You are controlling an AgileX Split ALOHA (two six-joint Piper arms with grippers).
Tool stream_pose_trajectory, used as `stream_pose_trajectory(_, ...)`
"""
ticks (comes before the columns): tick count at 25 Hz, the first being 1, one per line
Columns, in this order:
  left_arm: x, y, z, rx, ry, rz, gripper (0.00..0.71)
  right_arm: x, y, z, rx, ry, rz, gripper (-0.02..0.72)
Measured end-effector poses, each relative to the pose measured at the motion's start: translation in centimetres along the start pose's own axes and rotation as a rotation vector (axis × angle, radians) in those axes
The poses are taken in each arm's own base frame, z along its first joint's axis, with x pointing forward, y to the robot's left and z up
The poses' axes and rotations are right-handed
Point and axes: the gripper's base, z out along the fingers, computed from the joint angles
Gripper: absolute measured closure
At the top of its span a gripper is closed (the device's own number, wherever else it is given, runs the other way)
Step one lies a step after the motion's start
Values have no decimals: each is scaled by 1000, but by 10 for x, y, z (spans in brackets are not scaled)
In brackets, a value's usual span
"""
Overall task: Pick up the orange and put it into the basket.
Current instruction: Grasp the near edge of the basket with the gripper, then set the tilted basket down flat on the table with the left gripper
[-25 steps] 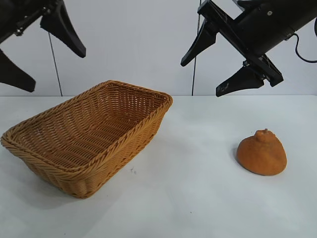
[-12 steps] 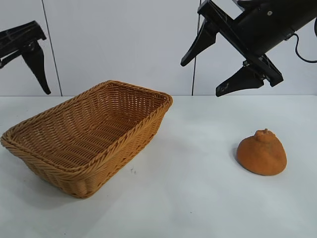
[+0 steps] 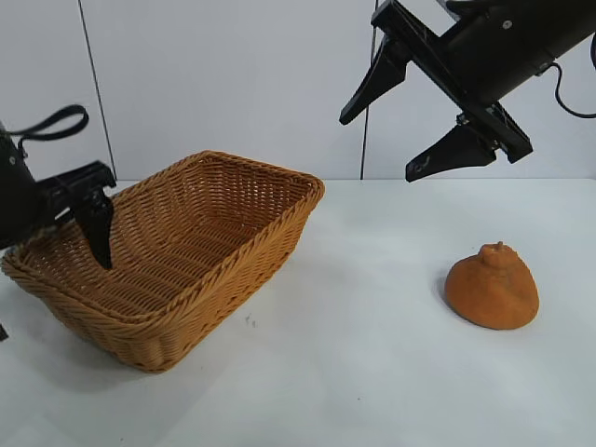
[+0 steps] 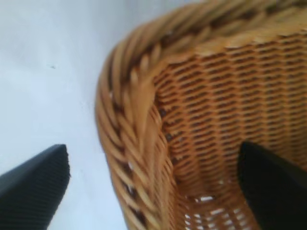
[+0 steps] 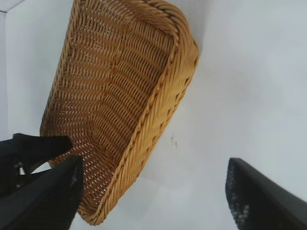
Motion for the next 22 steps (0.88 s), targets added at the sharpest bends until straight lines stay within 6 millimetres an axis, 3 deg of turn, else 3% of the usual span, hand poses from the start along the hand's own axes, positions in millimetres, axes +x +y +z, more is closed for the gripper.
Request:
stream_pose_trajectory(2, 0, 0, 0, 1, 2, -3, 255, 0, 0, 0, 0, 0, 0, 146)
stream_pose_trajectory(6, 1, 0, 0, 3, 7, -18, 589, 0, 0, 0, 0, 2, 0, 146)
stream_pose_trajectory(11, -8, -5, -10, 17, 13, -23, 621, 0, 0, 0, -1, 4, 0, 146)
stream_pose_trajectory(17, -41, -24, -40, 94, 27, 98, 623, 0, 0, 0, -1, 5, 0, 146)
stream_pose_trajectory(22, -60, -44, -38, 83, 81, 273, 623, 1, 0, 0, -2, 8, 1, 146)
